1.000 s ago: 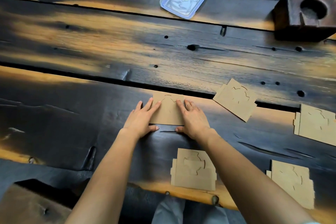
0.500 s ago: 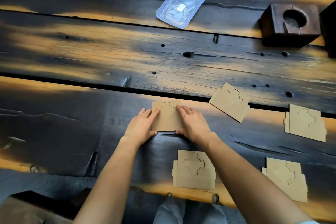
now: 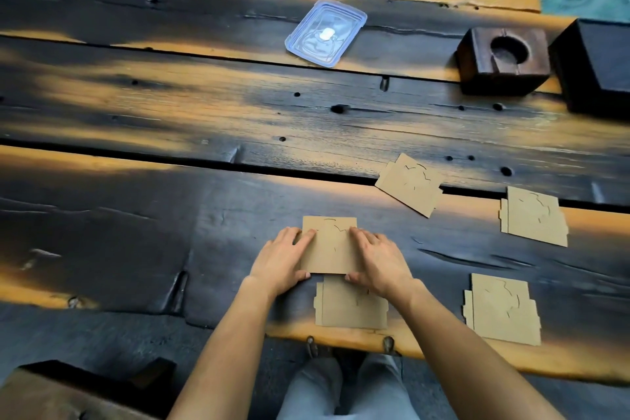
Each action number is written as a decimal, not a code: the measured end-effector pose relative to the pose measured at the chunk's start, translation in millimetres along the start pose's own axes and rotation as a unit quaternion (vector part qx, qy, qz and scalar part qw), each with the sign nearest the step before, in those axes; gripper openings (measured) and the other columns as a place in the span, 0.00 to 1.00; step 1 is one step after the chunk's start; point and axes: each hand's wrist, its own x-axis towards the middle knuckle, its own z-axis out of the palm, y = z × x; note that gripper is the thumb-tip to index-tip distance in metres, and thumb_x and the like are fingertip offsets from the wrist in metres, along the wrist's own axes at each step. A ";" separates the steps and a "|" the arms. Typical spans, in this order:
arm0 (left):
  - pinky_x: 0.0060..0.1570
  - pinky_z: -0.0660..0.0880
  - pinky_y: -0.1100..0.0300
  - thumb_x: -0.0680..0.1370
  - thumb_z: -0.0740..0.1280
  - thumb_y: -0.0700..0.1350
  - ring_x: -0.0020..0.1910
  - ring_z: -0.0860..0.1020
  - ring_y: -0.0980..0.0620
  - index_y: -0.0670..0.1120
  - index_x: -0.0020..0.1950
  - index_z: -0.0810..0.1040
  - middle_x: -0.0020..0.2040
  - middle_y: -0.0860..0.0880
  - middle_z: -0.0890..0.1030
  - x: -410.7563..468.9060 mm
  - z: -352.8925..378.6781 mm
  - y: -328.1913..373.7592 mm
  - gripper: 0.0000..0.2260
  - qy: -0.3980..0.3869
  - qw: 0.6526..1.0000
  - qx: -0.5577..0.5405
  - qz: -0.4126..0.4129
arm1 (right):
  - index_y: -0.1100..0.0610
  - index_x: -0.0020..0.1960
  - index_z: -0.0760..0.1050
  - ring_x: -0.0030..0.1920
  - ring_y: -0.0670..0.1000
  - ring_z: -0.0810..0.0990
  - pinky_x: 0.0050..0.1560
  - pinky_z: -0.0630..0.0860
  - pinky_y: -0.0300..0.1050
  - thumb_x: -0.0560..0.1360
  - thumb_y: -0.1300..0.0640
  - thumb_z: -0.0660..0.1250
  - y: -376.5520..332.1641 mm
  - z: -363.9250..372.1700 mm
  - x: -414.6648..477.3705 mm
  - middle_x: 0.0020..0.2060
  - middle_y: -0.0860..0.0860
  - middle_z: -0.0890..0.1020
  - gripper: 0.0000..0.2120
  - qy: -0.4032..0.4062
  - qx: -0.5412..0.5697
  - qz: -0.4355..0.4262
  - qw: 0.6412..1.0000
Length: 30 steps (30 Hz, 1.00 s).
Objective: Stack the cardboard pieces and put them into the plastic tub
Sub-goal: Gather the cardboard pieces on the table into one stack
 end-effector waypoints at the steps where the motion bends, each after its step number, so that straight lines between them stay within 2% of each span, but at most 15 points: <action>1: 0.71 0.68 0.50 0.78 0.73 0.55 0.76 0.63 0.45 0.51 0.84 0.54 0.77 0.46 0.64 -4.6 3.9 5.3 0.41 -0.001 1.000 -0.001 0.005 | 0.54 0.81 0.56 0.74 0.58 0.68 0.73 0.66 0.52 0.72 0.39 0.75 2.8 4.7 -8.3 0.77 0.53 0.68 0.47 -0.001 0.001 0.005 1.000; 6: 0.73 0.66 0.49 0.78 0.73 0.56 0.78 0.62 0.45 0.51 0.83 0.55 0.78 0.47 0.63 -24.7 28.3 29.7 0.40 -0.010 1.000 -0.009 0.020 | 0.53 0.72 0.63 0.69 0.57 0.71 0.68 0.68 0.51 0.70 0.40 0.75 15.5 24.7 -47.0 0.70 0.53 0.74 0.38 -0.006 0.003 0.025 1.000; 9: 0.72 0.66 0.50 0.77 0.72 0.57 0.77 0.63 0.46 0.52 0.83 0.56 0.78 0.47 0.64 -34.4 44.8 39.7 0.39 -0.017 0.999 -0.009 0.027 | 0.53 0.72 0.64 0.70 0.57 0.70 0.69 0.68 0.51 0.71 0.41 0.75 21.0 36.6 -63.9 0.72 0.52 0.72 0.36 -0.014 -0.006 0.024 1.000; 14: 0.76 0.59 0.51 0.77 0.72 0.59 0.76 0.64 0.46 0.51 0.80 0.60 0.76 0.48 0.66 -46.2 66.8 54.6 0.37 -0.004 0.999 0.015 0.035 | 0.54 0.72 0.64 0.72 0.57 0.69 0.72 0.67 0.50 0.71 0.42 0.76 28.7 52.9 -81.0 0.74 0.52 0.69 0.36 -0.028 -0.021 0.031 0.999; 19: 0.73 0.63 0.50 0.77 0.72 0.57 0.76 0.64 0.45 0.50 0.75 0.64 0.77 0.47 0.65 -50.4 78.2 61.2 0.31 -0.012 0.999 0.027 0.022 | 0.55 0.72 0.64 0.73 0.59 0.67 0.72 0.68 0.51 0.71 0.48 0.76 24.3 63.8 -87.0 0.76 0.54 0.66 0.35 -0.044 -0.008 0.049 0.998; 24: 0.73 0.64 0.48 0.77 0.72 0.54 0.77 0.61 0.43 0.48 0.74 0.64 0.80 0.45 0.60 -51.2 82.6 58.7 0.30 -0.021 1.000 0.015 0.012 | 0.57 0.73 0.63 0.74 0.59 0.64 0.73 0.69 0.52 0.71 0.52 0.74 20.6 69.9 -87.5 0.79 0.55 0.61 0.35 -0.035 0.019 0.046 0.998; 30: 0.73 0.64 0.49 0.79 0.71 0.53 0.76 0.62 0.42 0.48 0.75 0.63 0.80 0.44 0.60 -48.0 80.9 56.3 0.29 -0.026 0.999 0.017 0.024 | 0.56 0.68 0.66 0.68 0.57 0.69 0.66 0.74 0.51 0.70 0.51 0.76 23.1 68.7 -83.9 0.71 0.52 0.68 0.31 -0.023 0.034 0.046 0.998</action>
